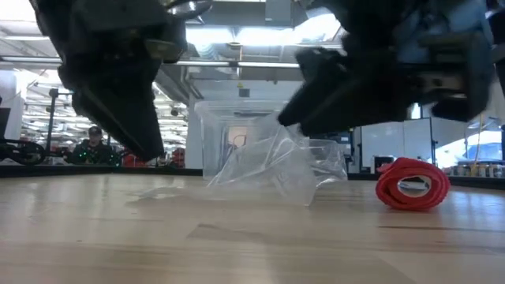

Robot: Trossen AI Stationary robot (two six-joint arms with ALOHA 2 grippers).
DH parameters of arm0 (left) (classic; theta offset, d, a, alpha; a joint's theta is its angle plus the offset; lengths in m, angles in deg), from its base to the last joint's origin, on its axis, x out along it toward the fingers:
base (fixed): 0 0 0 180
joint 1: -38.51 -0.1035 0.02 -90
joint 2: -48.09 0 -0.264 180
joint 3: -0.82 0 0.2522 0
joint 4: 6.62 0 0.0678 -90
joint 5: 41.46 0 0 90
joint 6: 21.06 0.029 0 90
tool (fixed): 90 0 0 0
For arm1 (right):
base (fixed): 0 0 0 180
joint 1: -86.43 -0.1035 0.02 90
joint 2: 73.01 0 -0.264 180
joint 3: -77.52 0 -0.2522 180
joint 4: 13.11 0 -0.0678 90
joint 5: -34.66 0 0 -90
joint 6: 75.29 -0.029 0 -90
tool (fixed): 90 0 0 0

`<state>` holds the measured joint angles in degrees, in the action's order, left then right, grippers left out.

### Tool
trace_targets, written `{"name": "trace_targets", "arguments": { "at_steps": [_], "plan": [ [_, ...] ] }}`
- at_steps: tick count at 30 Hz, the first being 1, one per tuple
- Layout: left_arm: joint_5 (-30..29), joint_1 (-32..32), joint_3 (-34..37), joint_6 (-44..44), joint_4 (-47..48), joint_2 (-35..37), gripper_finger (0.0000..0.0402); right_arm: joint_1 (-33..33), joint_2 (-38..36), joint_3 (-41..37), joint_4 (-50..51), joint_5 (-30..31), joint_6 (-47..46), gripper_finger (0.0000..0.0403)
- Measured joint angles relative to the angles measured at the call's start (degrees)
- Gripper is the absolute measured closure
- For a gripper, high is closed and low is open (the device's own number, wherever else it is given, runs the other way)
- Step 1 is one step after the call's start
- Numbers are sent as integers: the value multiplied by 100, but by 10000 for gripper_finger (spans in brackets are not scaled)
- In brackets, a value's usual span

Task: Roll bandage
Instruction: Open the transparent zip bag

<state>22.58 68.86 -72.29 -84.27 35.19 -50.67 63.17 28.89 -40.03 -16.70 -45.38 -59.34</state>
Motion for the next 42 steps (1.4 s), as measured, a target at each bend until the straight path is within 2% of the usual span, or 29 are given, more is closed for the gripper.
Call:
{"name": "trace_targets", "arguments": {
  "at_steps": [2, 4, 8, 10, 13, 17, 18, 21, 27, 35, 42],
  "plan": [
    [30, -16, 64, -161, -97, 0, 254, 0, 68, 422, 893, 235, 369, 230],
    [19, -44, 117, -246, -53, 2, 245, 7, 182, 671, 1358, 354, 416, 230],
    [-16, -162, 269, -206, -182, 4, 234, 112, 469, 789, 1309, 139, 431, 231],
    [-17, -204, 358, -201, -250, 4, 232, 164, 676, 781, 1288, 400, 418, 238],
    [-10, -203, 454, -263, -378, 4, 231, 166, 874, 788, 1241, 764, 174, 281],
    [-3, -186, 469, -201, -343, 4, 231, 146, 985, 794, 1285, 848, -100, 377],
    [-1, -189, 469, -150, -346, 15, 231, 134, 984, 791, 1284, 835, -110, 389],
    [1, -180, 469, 85, -303, 166, 231, 72, 855, 769, 1333, 892, -192, 387],
    [-229, 123, 467, 857, -156, 899, 237, 91, 31, 767, 1622, 441, -260, 395],
    [-1696, 540, 463, 2244, -294, 2000, 254, 497, -1643, 769, 2400, 18, -590, 399],
    [-2934, 461, 463, 3904, -1479, 2130, 254, 917, -3331, 769, 2653, -721, -1427, 400]
  ]
}}
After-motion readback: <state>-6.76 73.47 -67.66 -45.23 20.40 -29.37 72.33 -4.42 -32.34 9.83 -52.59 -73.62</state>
